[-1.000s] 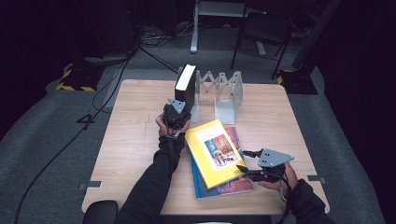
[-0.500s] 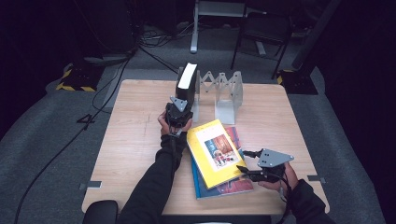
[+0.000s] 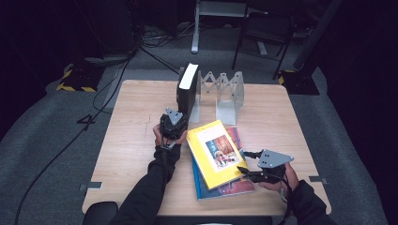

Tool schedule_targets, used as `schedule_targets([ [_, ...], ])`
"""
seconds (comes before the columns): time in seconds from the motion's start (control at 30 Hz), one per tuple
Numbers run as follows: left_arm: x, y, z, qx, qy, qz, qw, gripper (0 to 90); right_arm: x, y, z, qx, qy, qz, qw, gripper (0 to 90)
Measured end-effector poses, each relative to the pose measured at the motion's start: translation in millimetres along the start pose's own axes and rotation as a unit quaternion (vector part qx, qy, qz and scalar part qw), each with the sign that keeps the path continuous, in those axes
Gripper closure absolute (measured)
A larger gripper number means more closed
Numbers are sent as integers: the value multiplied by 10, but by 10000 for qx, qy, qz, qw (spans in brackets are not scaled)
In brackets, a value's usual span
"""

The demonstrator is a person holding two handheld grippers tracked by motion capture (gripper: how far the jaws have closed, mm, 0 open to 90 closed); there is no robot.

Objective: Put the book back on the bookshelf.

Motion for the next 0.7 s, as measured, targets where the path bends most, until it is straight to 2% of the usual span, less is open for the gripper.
schedule_targets([
  [0.1,21,-15,-4,99,28,-121,9999,649,3,0,1,-4,2,-7,10000,432],
  [0.17,42,-38,-8,92,9,-215,9997,646,3,4,7,41,-2,-8,10000,432],
  [0.23,62,-40,-17,58,-17,-208,9998,623,2,2,8,23,-5,-10,10000,432],
  [0.33,100,-31,-40,148,-62,-375,9992,624,4,4,3,-7,4,-13,10000,432],
  [0.43,119,-31,-51,126,-89,-413,9990,613,3,-1,6,11,-12,-21,10000,432],
  [0.5,126,-31,-57,187,-98,-438,9988,609,1,3,3,7,7,-8,10000,432],
  [0.6,128,-36,-53,154,-101,-393,9991,621,-5,6,4,23,10,-7,10000,432],
  [0.67,119,-36,-57,97,-94,-261,9996,621,-9,8,3,21,10,0,10000,432],
  [0.7,119,-36,-57,97,-94,-261,9996,611,-9,8,3,21,10,0,10000,432],
])
Point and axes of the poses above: each handheld gripper's, and its own axes: x roughly forward along the jaws, z roughly out of its underside, y roughly to its right, the point moved 10 cm from there along x, roughly forward along the jaws, and after that the axes turned 4 degrees about y, right-handed, at the moved point
